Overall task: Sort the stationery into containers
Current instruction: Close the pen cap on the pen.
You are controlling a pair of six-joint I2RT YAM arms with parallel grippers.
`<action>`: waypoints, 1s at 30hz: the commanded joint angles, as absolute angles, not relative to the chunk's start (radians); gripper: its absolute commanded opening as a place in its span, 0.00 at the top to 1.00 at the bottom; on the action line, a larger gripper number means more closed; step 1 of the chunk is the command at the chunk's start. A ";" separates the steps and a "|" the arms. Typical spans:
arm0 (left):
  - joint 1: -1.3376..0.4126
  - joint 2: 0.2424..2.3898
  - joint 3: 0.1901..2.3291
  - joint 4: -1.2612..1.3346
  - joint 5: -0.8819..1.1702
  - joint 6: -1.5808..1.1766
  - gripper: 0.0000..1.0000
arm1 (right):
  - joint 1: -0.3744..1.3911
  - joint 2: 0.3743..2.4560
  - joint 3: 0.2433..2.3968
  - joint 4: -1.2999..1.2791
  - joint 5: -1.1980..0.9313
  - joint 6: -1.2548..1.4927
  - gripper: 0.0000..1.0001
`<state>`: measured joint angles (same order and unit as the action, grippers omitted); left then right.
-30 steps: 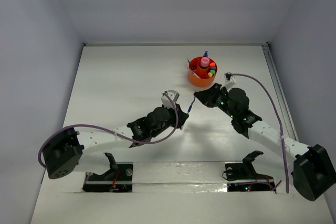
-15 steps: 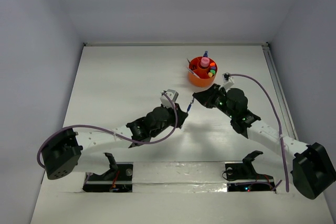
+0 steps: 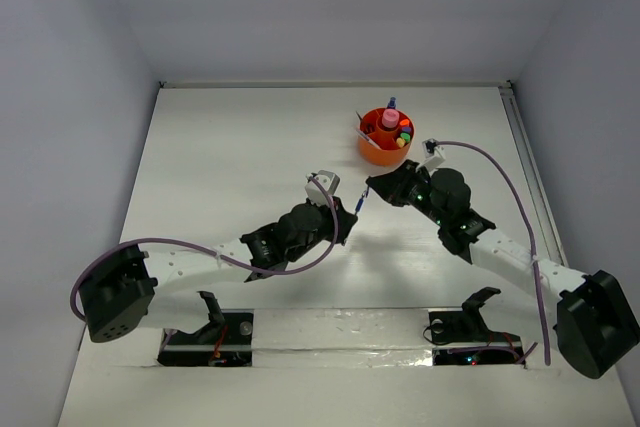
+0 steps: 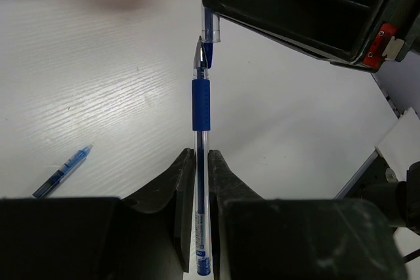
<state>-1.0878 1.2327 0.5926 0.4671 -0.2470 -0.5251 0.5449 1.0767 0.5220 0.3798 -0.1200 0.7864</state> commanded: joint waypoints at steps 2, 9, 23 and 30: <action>-1.094 1.187 0.623 0.515 -0.253 -0.509 1.00 | 0.564 1.092 0.543 0.446 -0.120 0.788 1.00; -1.094 1.192 0.629 0.523 -0.242 -0.506 1.00 | 0.565 1.101 0.538 0.456 -0.106 0.792 1.00; -1.094 1.184 0.617 0.517 -0.239 -0.512 1.00 | 0.574 1.054 0.558 0.410 -0.052 0.767 1.00; -1.094 1.183 0.615 0.512 -0.238 -0.511 1.00 | 0.574 1.042 0.572 0.397 -0.057 0.767 1.00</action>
<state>-1.0874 1.2182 0.5926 0.4644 -0.2497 -0.5163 0.5644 1.0695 0.5274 0.3882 -0.0753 0.7830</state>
